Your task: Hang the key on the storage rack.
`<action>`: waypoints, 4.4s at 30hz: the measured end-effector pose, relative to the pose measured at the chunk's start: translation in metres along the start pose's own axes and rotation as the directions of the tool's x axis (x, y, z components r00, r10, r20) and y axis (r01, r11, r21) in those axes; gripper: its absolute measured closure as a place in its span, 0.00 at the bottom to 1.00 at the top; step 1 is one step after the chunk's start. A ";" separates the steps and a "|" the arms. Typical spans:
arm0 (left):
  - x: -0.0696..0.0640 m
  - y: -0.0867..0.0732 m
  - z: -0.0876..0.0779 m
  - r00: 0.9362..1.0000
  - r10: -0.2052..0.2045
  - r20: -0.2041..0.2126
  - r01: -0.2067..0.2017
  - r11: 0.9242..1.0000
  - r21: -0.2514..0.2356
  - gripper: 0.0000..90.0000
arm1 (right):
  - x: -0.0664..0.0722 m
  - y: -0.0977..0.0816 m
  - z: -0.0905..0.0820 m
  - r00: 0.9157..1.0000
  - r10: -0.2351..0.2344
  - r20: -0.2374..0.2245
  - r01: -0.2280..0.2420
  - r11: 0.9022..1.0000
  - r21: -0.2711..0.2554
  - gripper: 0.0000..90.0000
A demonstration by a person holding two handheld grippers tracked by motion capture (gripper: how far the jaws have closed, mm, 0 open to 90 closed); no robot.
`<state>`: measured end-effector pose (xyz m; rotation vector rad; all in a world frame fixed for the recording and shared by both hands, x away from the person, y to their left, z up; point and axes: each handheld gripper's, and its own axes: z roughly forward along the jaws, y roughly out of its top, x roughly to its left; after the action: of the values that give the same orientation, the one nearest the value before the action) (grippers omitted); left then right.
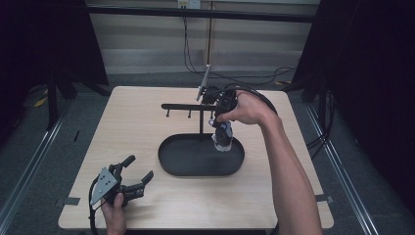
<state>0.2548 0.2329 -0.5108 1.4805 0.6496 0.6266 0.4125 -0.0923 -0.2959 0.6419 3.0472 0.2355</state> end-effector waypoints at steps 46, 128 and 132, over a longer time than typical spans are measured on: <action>0.000 0.000 0.000 1.000 0.003 0.002 -0.003 1.000 0.000 0.17 | -0.030 0.006 0.009 0.998 0.051 0.032 -0.051 0.999 0.002 0.96; 0.001 0.000 -0.001 1.000 0.009 0.005 -0.009 1.000 0.007 0.17 | 0.079 -0.114 0.085 0.976 0.208 0.059 -0.108 0.703 -0.703 0.17; 0.001 0.000 -0.001 1.000 0.009 0.005 -0.009 1.000 0.007 0.17 | 0.087 -0.124 0.101 0.974 0.222 0.039 -0.119 0.655 -0.746 0.20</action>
<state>0.2547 0.2336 -0.5107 1.4919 0.6425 0.6276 0.2884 -0.1550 -0.4130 0.8033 2.4040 1.2983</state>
